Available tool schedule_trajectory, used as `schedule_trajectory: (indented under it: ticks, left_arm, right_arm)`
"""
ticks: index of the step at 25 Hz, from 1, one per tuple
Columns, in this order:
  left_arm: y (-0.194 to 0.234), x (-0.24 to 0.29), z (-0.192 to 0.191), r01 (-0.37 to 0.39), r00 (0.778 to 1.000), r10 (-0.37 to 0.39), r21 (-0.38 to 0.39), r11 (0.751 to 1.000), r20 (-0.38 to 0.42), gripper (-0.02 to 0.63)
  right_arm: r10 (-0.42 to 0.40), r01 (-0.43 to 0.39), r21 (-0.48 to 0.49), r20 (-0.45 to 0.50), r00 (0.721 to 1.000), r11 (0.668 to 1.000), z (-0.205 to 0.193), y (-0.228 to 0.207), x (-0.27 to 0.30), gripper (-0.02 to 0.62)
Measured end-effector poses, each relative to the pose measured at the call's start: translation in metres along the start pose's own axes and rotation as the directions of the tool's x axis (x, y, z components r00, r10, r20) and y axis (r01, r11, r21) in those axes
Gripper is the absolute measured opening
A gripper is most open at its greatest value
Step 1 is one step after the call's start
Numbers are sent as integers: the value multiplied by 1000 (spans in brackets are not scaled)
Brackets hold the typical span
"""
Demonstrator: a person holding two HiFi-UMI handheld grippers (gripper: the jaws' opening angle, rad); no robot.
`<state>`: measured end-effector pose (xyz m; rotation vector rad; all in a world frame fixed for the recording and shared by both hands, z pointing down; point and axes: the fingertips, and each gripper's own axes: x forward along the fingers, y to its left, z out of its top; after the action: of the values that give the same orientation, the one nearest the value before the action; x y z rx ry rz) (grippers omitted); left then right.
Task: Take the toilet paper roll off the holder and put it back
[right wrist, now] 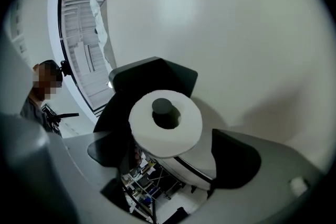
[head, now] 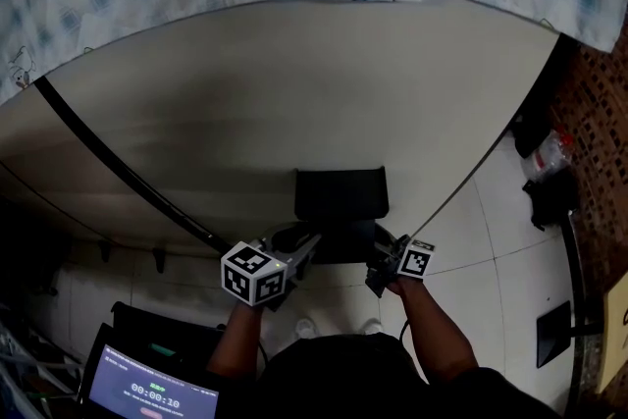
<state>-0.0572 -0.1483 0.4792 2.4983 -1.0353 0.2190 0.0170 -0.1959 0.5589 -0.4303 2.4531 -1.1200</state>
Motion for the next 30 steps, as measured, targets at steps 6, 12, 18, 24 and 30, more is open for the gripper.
schedule_trajectory:
  ticks: [6, 12, 18, 24, 30]
  left_arm:
    - [2, 1, -1, -10, 1000, 10, 3, 1000, 3, 118]
    - [5, 2, -5, -46, 999, 45, 22, 999, 11, 104]
    - [7, 3, -4, -70, 997, 70, 27, 997, 22, 100]
    - [11, 4, -4, -91, 995, 90, 16, 996, 42, 88]
    - [14, 5, -5, -115, 992, 114, 25, 993, 57, 80]
  right_arm:
    - [-5, 4, 18, 53, 999, 1000, 15, 2, -26, 483]
    - [-127, 125, 23, 170, 977, 992, 43, -11, -65, 456]
    - [-169, 199, -44, 371, 913, 979, 110, 14, -97, 127]
    - [-130, 241, -313, 337, 933, 919, 144, 80, -70, 2]
    - [-293, 412, -407, 323, 900, 815, 151, 108, -48, 2]
